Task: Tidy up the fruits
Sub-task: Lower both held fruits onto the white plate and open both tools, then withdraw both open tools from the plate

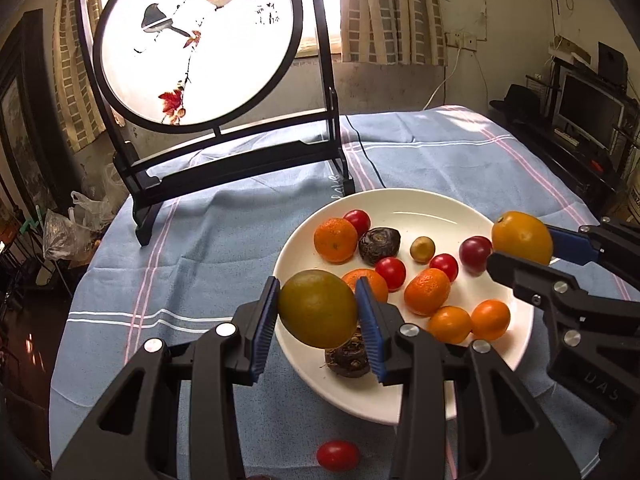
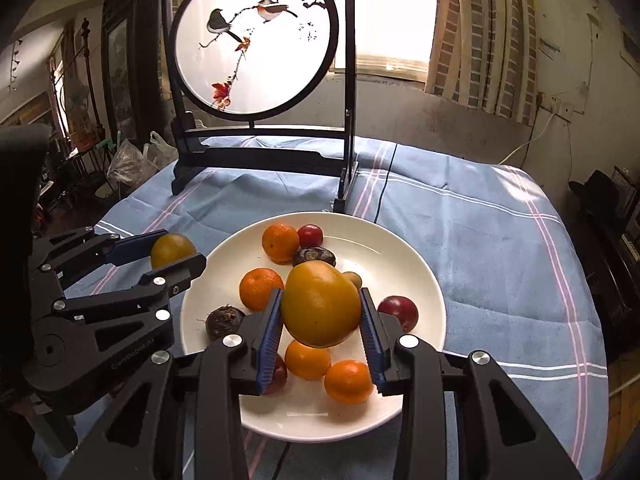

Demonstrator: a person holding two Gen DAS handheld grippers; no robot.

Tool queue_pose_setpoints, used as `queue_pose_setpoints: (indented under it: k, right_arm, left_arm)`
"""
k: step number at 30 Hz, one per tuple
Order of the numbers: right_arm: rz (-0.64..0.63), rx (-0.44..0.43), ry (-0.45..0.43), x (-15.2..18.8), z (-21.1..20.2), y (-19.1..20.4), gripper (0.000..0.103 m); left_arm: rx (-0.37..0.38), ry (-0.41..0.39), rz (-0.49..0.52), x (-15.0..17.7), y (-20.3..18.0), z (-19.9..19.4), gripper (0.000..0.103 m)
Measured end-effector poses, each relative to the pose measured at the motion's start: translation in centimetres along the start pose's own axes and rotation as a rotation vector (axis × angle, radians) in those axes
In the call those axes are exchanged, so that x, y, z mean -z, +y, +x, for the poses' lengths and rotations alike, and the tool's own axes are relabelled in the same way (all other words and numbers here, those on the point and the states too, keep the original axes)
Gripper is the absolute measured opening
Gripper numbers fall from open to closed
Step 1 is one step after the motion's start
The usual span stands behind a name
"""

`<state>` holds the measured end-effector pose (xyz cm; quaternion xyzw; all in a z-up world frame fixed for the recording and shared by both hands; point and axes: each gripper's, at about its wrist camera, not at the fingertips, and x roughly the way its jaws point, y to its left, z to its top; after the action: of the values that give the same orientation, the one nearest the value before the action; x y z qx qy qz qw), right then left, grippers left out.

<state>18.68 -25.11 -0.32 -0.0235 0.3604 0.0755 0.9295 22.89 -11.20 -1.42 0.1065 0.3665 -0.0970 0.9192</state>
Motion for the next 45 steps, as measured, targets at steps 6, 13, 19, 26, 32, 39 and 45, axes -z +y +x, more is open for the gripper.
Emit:
queue_pose_setpoints:
  k: [6,13,19,26,32,39,45]
  right_arm:
    - [0.034,0.018,0.041,-0.6,3.2,-0.8,0.037]
    - [0.057,0.021,0.078,-2.0,6.1,-1.2,0.044]
    - [0.089,0.011,0.036,-1.8,4.9,-1.9,0.057]
    - [0.049,-0.016,0.000,-0.1,0.8,-0.7,0.059]
    - [0.010,-0.065,-0.047,2.2,-4.3,1.6,0.063]
    - [-0.074,-0.197,0.024,6.5,-5.8,6.8,0.070]
    - [-0.161,-0.200,0.186,9.6,-0.1,11.6,0.052]
  left_arm:
    - [-0.025,0.044,0.021,-0.2,-1.1,2.7,0.038]
    - [-0.037,0.030,0.048,-0.7,-1.7,3.9,0.053]
    - [-0.031,-0.021,0.068,-0.6,-1.8,2.3,0.066]
    - [-0.024,-0.042,0.066,0.4,-1.5,-0.1,0.066]
    - [-0.030,-0.069,0.075,2.5,-0.9,-3.3,0.066]
    - [-0.129,-0.052,-0.017,7.1,6.1,-6.9,0.067]
    - [-0.162,0.023,-0.106,11.1,11.7,-7.4,0.067]
